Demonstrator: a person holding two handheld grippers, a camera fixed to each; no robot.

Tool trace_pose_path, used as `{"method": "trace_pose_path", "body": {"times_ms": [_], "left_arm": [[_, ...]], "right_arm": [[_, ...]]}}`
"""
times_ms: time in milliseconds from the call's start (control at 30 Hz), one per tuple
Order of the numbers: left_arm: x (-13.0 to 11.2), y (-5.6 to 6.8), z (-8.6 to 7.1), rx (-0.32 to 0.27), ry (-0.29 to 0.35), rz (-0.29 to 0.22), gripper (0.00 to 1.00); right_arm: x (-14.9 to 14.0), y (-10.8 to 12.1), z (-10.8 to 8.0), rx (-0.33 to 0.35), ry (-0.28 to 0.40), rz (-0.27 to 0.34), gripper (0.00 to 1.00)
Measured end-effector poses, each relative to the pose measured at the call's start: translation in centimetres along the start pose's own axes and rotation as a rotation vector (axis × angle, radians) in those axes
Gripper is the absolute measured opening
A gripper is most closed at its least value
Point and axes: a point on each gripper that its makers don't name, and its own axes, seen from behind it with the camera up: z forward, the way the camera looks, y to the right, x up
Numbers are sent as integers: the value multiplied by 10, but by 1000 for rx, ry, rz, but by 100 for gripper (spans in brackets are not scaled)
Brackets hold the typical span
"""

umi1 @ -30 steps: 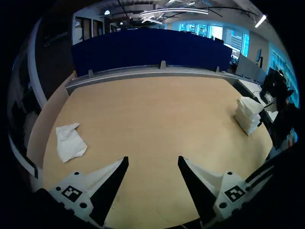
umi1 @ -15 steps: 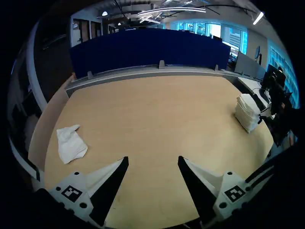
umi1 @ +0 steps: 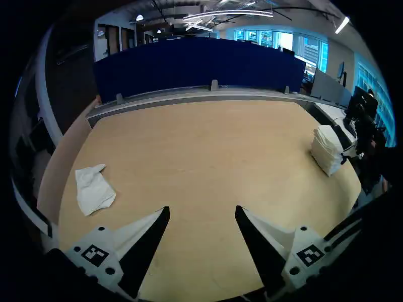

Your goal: Fold towel

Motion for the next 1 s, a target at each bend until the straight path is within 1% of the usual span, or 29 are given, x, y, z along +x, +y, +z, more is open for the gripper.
{"method": "trace_pose_path", "body": {"times_ms": [100, 200, 267, 400, 467, 500, 533, 567, 600, 633, 800, 867, 933, 1000], "left_arm": [[2, -1, 0, 3, 3, -1, 96], [3, -1, 0, 1, 4, -2, 96], [4, -1, 0, 0, 5, -4, 96], [6, -1, 1, -2, 8, -7, 96], [7, 0, 1, -4, 10, -7, 96], [7, 0, 1, -5, 11, -7, 96], [7, 0, 1, -5, 12, -7, 96], [8, 0, 2, -5, 12, -7, 96], [8, -1, 2, -5, 13, -7, 96], [8, -1, 2, -5, 14, -7, 96], [10, -3, 1, -7, 19, -9, 96], [10, -3, 1, -6, 22, -11, 96], [11, -5, 1, -6, 26, -13, 96], [11, -7, 0, -5, 30, -15, 96]], "right_arm": [[2, 2, -5, -8, 15, -1, 12], [2, 6, -10, -26, 34, 4, 24], [2, 9, -14, -37, 46, 11, 36], [1, 11, -20, -45, 67, 30, 46], [1, 11, -23, -44, 80, 42, 54], [1, 10, -25, -43, 86, 48, 60], [1, 10, -26, -43, 91, 53, 69], [1, 10, -27, -43, 95, 58, 75], [1, 9, -28, -43, 100, 62, 81], [1, 9, -29, -42, 105, 67, 84], [5, 7, -34, -46, 129, 88, 85], [8, 6, -35, -48, 142, 96, 88], [13, 3, -37, -50, 162, 102, 96], [19, 1, -39, -52, 186, 107, 98]]}}
